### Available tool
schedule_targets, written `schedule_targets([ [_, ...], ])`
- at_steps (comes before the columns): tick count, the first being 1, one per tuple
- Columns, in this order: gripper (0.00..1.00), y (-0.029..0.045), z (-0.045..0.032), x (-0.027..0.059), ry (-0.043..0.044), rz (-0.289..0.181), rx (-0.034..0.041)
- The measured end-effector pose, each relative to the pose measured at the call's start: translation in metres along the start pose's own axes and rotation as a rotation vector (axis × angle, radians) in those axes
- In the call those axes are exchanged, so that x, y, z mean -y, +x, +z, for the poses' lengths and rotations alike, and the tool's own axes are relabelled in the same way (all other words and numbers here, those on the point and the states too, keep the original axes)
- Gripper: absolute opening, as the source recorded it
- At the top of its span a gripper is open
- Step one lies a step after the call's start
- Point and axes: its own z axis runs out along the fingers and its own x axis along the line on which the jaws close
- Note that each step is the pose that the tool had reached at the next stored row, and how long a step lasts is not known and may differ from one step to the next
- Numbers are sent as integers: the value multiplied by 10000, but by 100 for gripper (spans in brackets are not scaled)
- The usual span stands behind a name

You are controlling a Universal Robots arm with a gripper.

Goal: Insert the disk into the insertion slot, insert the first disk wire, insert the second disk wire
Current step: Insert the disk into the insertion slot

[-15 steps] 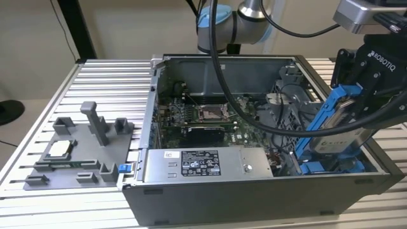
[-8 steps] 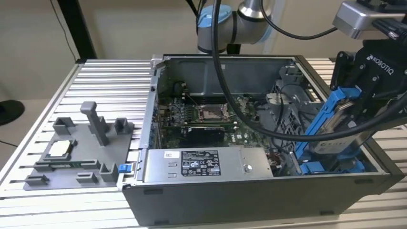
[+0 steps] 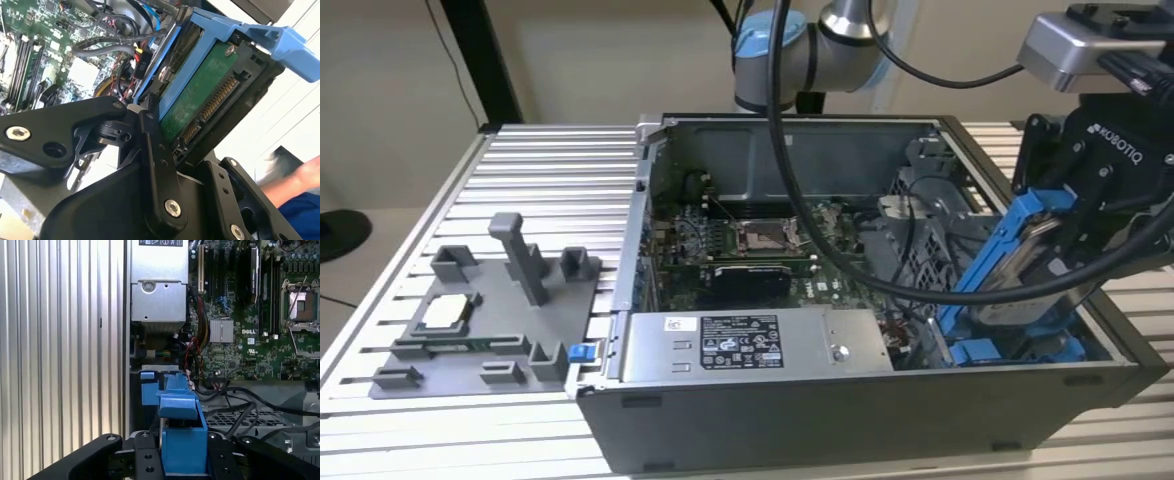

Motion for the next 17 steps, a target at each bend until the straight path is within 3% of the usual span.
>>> schedule_targets([
  [5,0,2,69,4,-16,1,-4],
  [9,0,1,78,7,-70,-1,0],
  [17,0,0,-38,25,-490,10,-5],
])
